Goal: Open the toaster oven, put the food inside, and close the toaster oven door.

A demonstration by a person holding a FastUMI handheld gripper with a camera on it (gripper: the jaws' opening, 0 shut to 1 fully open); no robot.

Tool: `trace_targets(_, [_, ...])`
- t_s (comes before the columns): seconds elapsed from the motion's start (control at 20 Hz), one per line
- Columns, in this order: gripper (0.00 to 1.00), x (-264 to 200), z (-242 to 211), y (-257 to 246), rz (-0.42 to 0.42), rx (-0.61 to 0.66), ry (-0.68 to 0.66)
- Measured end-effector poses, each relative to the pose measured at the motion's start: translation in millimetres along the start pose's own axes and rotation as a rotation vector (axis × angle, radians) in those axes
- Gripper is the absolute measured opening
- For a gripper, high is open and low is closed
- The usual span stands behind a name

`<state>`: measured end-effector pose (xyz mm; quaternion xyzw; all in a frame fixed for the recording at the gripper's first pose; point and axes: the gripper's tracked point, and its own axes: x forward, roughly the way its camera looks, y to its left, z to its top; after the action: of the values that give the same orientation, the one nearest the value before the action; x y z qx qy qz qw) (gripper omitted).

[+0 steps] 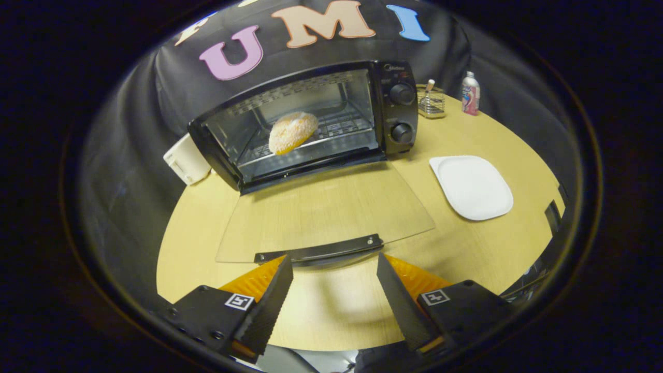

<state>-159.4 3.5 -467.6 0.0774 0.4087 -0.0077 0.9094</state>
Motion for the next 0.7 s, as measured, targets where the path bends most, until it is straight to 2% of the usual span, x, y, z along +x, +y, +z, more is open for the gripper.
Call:
trace_targets(0.4, [1.0, 21, -23, -5, -0.046, -0.141, 0.079])
trace_targets(0.7, [1.0, 15, -9, -1, -0.069, -0.251, 0.044])
